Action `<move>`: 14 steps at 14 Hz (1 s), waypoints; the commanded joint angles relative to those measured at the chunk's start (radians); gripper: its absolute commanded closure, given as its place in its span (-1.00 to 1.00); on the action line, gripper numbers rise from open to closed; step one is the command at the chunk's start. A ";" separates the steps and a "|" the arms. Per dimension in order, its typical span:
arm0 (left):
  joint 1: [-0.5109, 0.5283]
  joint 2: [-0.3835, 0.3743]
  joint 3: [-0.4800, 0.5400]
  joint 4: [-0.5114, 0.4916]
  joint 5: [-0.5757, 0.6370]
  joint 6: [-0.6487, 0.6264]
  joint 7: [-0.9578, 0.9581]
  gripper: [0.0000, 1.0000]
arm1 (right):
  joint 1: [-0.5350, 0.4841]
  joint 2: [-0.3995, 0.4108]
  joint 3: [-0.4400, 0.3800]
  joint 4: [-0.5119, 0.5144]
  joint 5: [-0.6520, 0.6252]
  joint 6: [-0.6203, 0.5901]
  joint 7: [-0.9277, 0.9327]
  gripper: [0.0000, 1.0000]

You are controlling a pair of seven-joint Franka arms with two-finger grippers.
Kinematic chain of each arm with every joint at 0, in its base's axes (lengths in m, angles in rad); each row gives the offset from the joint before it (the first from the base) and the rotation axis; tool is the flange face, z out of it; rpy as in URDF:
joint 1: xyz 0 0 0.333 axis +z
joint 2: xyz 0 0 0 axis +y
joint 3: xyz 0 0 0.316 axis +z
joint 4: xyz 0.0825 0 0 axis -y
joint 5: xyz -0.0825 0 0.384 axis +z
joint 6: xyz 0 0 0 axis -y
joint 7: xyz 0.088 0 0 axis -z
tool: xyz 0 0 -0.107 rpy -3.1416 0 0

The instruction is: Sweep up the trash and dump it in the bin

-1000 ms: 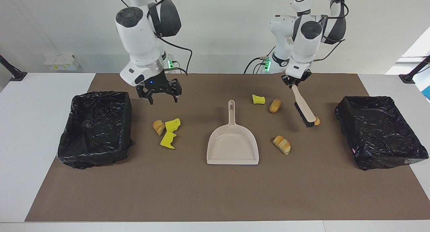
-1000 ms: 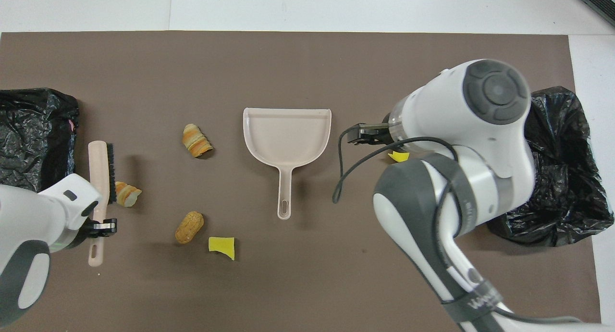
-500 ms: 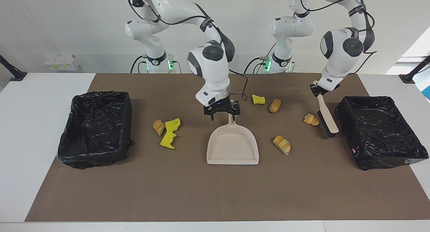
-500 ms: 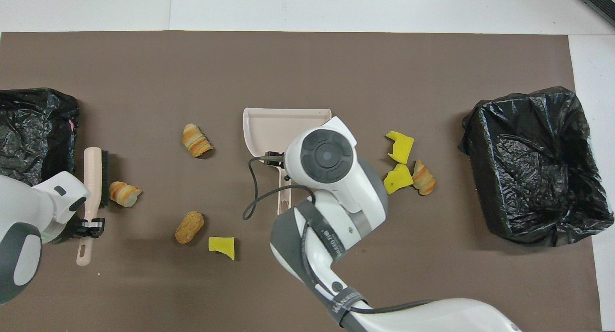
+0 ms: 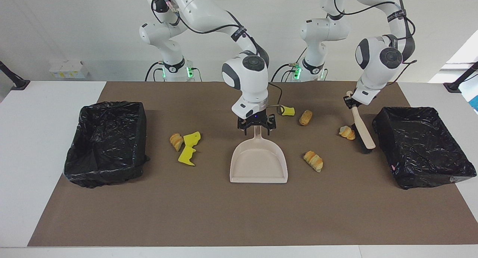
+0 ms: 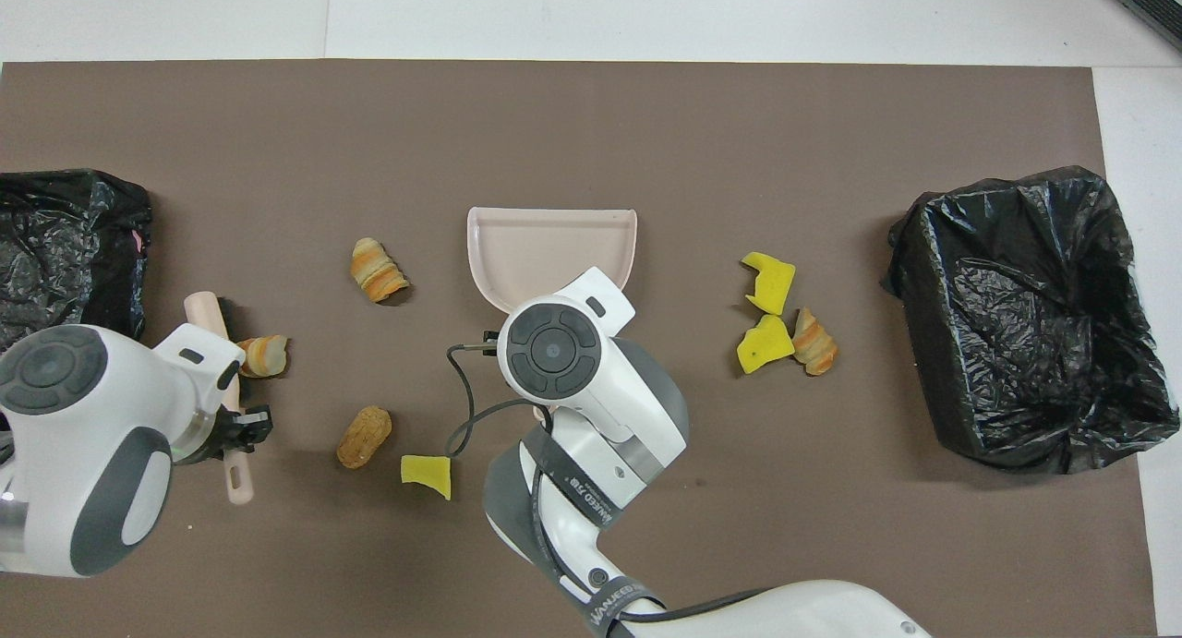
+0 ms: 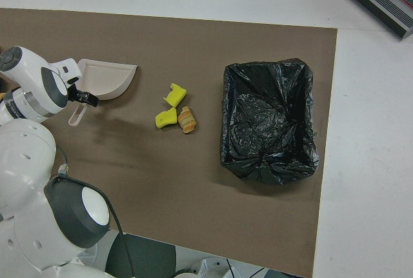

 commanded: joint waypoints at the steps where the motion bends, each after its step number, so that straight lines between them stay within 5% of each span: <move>1: -0.102 0.009 0.011 0.011 -0.094 0.014 -0.092 1.00 | 0.016 -0.043 -0.002 -0.043 -0.017 -0.037 0.024 0.33; 3: -0.144 0.031 0.008 0.050 -0.114 0.008 -0.092 1.00 | 0.021 -0.046 -0.002 -0.036 -0.018 -0.084 0.016 1.00; 5: -0.169 0.064 0.006 0.118 -0.115 -0.030 -0.078 1.00 | 0.012 -0.049 -0.002 -0.025 -0.018 -0.130 -0.004 1.00; 8: -0.175 0.017 0.005 0.172 -0.115 -0.104 -0.004 1.00 | -0.036 -0.103 -0.002 -0.026 0.000 -0.195 -0.232 1.00; 11: -0.207 -0.071 0.003 0.152 -0.140 -0.250 0.162 1.00 | -0.096 -0.177 -0.002 -0.030 0.006 -0.305 -0.512 1.00; 14: -0.290 -0.129 0.003 0.086 -0.224 -0.255 0.289 1.00 | -0.140 -0.215 -0.004 -0.031 0.005 -0.382 -0.749 1.00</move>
